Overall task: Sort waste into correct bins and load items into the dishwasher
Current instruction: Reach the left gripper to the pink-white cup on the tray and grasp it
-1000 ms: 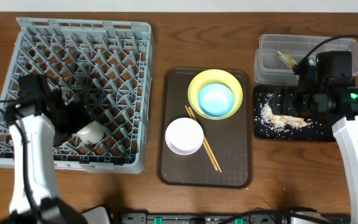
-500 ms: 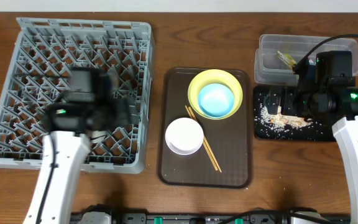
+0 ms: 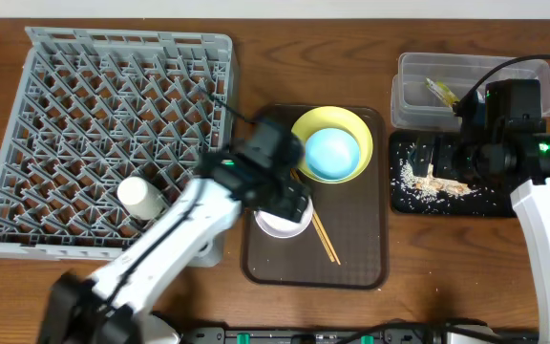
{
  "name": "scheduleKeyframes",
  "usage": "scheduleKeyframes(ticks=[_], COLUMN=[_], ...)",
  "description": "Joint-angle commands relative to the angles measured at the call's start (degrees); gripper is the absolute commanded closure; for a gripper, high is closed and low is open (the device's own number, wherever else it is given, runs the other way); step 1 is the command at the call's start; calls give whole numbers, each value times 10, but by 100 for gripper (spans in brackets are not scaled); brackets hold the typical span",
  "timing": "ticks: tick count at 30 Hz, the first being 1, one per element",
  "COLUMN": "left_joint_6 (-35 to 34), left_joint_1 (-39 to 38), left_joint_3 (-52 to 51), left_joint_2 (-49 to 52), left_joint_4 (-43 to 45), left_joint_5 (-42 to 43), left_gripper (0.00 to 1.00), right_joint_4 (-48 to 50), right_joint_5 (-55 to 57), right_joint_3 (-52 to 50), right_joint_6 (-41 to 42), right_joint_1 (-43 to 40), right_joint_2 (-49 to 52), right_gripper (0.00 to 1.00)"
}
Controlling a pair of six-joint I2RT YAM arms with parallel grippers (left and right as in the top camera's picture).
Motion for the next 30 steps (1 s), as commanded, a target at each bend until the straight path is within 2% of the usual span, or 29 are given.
scheduleKeyframes(ticks=[1,6,12,18,30], left_joint_6=[-4,-4,-5,-4,-4], left_joint_1=[-38,-84,-103,-108,-127], left_joint_3=[0,0,0,0,23], left_joint_2=[49,125,175,187,185], left_joint_4=[1,5,11,21,7], left_joint_5=[-23,-71,-156,-172,-276], left_gripper=[21,29,58,91,92], right_joint_4=[-1,-3,-3,-3,-3], right_joint_5=[5,5,5,5,5], right_joint_3=[10,10,10,10,10], right_joint_6=[6,6,6,6,6], right_joint_1=[-8,-8,-8,-8,-8], right_joint_2=[-4,-4,-4,-4,-4], right_gripper=[1,1,1,1,1])
